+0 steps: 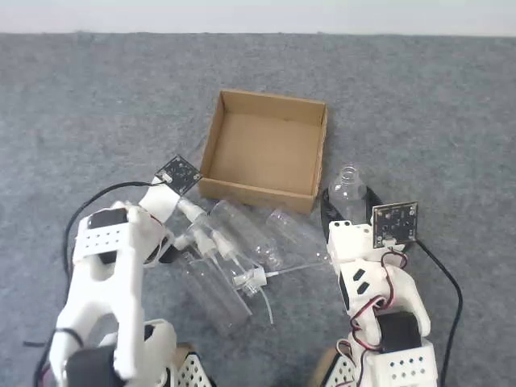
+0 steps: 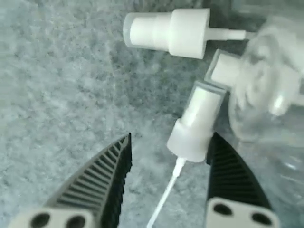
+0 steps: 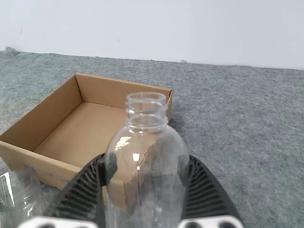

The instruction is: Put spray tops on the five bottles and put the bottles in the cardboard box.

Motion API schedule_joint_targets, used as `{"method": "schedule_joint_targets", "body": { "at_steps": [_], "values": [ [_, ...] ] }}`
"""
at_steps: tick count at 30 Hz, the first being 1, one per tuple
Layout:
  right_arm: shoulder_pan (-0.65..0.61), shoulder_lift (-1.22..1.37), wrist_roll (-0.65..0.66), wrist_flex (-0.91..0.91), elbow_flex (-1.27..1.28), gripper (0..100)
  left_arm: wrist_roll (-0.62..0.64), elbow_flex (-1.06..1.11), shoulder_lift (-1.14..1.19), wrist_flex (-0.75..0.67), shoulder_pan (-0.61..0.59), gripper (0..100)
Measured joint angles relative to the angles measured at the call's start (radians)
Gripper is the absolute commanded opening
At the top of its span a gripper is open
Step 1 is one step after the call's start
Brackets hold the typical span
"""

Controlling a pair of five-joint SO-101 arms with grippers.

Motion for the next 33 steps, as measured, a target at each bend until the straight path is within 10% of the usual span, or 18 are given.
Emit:
{"method": "schedule_joint_targets", "body": {
  "at_steps": [33],
  "values": [
    [0.0, 0.0, 0.0, 0.0, 0.0, 0.6, 0.005, 0.0, 0.1, -0.003, -0.005, 12]
  ]
}}
